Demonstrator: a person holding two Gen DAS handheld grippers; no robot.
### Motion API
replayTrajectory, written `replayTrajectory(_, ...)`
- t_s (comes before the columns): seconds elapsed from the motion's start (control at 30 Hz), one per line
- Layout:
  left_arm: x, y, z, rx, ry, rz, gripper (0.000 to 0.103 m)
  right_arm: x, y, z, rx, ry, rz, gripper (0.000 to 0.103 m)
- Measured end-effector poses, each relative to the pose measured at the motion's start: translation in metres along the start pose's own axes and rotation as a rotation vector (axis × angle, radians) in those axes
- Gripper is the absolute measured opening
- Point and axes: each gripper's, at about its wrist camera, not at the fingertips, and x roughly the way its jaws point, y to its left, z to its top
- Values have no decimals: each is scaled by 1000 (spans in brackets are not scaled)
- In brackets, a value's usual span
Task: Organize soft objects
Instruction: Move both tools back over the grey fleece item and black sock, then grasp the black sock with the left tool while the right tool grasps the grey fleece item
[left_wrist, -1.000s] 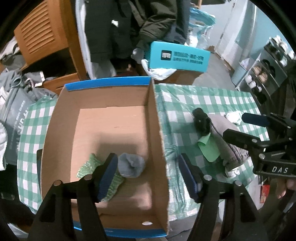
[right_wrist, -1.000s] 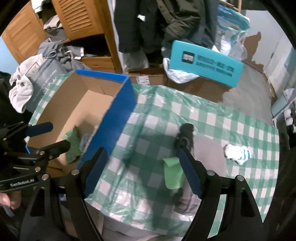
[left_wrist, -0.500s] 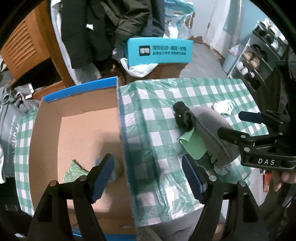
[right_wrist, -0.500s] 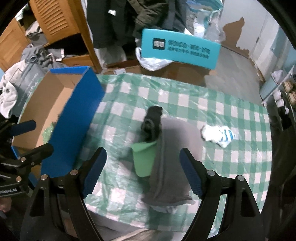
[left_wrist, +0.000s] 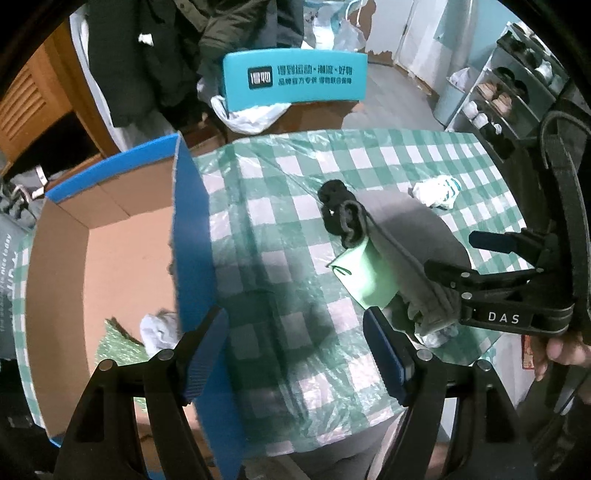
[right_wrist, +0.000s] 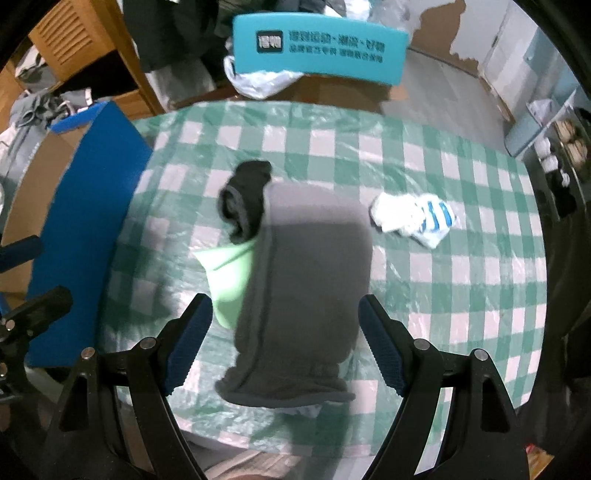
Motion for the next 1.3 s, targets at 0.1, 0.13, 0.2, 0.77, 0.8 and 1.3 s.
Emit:
replayTrajectory(0.1, 6, -2, 1, -2, 13, -8, 77, 9, -7, -3, 20, 23, 14, 80)
replayTrajectory(0.13, 7, -3, 1, -1, 16, -7, 77, 12, -8, -4, 27, 31, 19, 80)
replayTrajectory(0.2, 11, -5, 2, 0, 23, -6, 77, 19, -12, -6, 43, 46, 28, 80)
replayTrajectory(0.77, 45, -24, 8, 22, 95, 1, 77, 45, -21, -8, 64, 68, 101, 54)
replayTrajectory(0.8, 46, -24, 9, 19, 96, -3, 77, 42, -22, -8, 59, 59, 104, 49)
replayTrajectory(1.3, 53, -24, 24, -35, 85, -24, 77, -1, -41, 1, 103, -66, 179, 31)
